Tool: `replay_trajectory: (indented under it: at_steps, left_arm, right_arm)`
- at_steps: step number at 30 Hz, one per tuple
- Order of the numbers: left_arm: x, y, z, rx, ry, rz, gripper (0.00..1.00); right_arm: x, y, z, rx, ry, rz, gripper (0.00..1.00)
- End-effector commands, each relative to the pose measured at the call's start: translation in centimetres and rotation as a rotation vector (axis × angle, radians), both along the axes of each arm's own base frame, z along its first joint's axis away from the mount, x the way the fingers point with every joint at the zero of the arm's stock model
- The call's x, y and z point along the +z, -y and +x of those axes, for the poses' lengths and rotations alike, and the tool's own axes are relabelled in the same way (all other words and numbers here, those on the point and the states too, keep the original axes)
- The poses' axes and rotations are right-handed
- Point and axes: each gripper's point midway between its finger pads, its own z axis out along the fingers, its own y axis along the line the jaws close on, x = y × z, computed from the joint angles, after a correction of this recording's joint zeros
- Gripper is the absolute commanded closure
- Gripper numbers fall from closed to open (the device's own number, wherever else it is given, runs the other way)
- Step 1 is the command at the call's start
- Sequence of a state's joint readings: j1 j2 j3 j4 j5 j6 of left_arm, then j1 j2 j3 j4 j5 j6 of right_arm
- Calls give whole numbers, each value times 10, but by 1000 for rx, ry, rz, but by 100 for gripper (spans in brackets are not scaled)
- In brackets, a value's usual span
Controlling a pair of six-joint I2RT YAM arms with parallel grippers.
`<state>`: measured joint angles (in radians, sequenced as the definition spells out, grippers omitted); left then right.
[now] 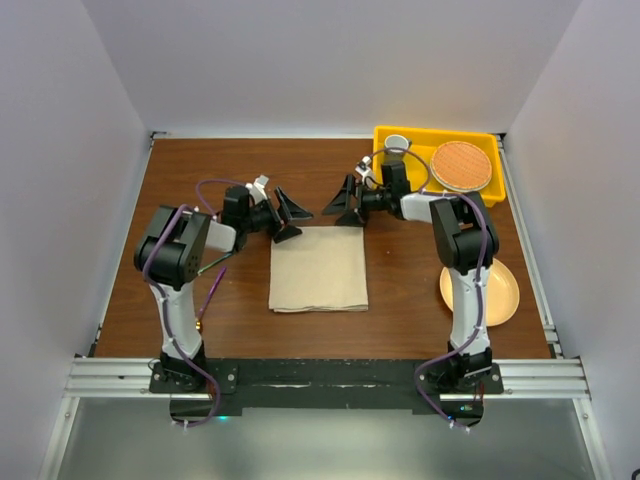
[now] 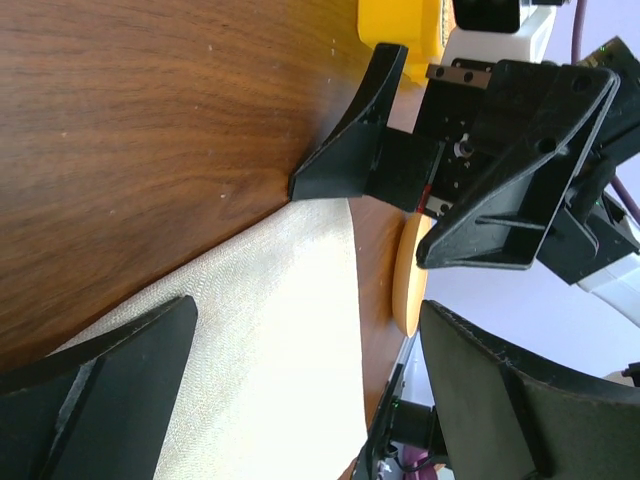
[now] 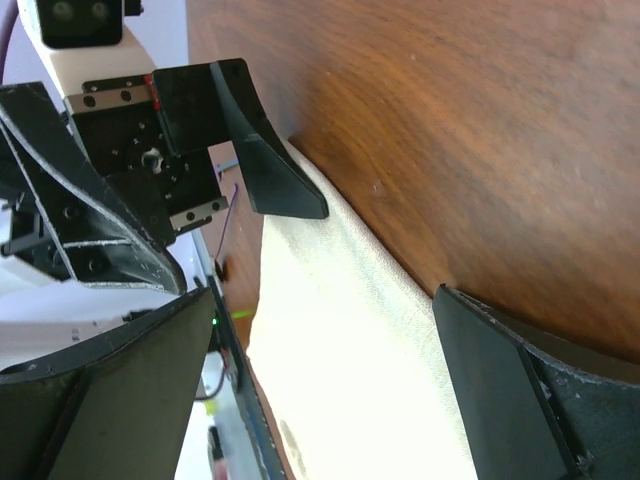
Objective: Fold the napkin into a case and place the utensils inside
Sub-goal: Smooth out the square-folded napkin at the center of the board.
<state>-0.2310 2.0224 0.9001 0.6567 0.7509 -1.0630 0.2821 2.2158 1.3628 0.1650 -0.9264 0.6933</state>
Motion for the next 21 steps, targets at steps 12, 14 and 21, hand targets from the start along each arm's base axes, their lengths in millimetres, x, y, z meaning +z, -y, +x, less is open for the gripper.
replay_trajectory:
  at_steps: [12, 14, 21]
  left_arm:
    - [10, -25, -57, -22, -46, 47, 0]
    - [37, -24, -52, -46, 65, 63, 0]
    - [67, -12, -26, -72, 184, 30, 0]
  right_arm:
    - [100, 0, -24, 90, 138, -59, 2]
    - [89, 5, -58, 105, 58, -74, 2]
    - [52, 4, -133, 144, -78, -73, 2]
